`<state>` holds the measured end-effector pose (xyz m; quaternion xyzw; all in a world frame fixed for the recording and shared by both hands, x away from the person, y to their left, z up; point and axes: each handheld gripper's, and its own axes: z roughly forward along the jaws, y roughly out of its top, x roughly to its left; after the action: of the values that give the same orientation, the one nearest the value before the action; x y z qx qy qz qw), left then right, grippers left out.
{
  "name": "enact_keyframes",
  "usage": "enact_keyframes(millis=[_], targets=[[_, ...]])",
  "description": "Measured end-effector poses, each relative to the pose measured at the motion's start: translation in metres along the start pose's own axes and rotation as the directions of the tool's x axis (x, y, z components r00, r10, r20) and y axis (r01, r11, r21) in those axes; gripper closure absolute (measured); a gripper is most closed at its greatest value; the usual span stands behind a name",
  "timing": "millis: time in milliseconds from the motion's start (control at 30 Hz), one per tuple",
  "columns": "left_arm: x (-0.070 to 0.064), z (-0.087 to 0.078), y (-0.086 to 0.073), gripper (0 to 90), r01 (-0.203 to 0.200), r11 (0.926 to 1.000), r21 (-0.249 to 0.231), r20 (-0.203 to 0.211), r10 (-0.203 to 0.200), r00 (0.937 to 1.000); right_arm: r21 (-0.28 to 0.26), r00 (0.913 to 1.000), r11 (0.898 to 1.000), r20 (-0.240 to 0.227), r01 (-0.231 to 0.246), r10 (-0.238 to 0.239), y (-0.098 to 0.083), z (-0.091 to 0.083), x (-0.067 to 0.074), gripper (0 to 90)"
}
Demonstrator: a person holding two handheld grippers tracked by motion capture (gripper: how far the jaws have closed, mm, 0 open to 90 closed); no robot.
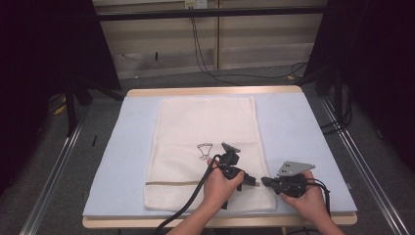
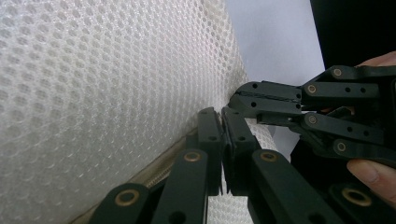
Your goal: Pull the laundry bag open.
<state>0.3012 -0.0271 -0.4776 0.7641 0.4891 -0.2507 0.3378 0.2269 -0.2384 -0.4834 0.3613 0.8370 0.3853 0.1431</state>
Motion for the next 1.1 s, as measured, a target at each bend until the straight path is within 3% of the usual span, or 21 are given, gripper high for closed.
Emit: enact_keyframes(millis=[267,500,1100], targets=[[0.0,0.0,0.0,87.7,0.024,0.9997,0.0,-0.001,-0.024,0.9997,0.009,1.0,1.0,0.004,0.006,-0.006,0.001,0.0,0.001,90.0],[0.003,-0.009,0.001,87.7,0.016,0.9998,0.008,-0.015,-0.015,0.9998,0.014,1.0,1.0,0.006,-0.003,0.003,0.001,0.0,0.001,90.0],[0.01,-0.022,0.0,87.7,0.047,0.9988,0.015,0.0,-0.047,0.9989,0.008,0.9998,1.0,-0.004,-0.019,0.019,0.001,0.0,-0.001,90.0]])
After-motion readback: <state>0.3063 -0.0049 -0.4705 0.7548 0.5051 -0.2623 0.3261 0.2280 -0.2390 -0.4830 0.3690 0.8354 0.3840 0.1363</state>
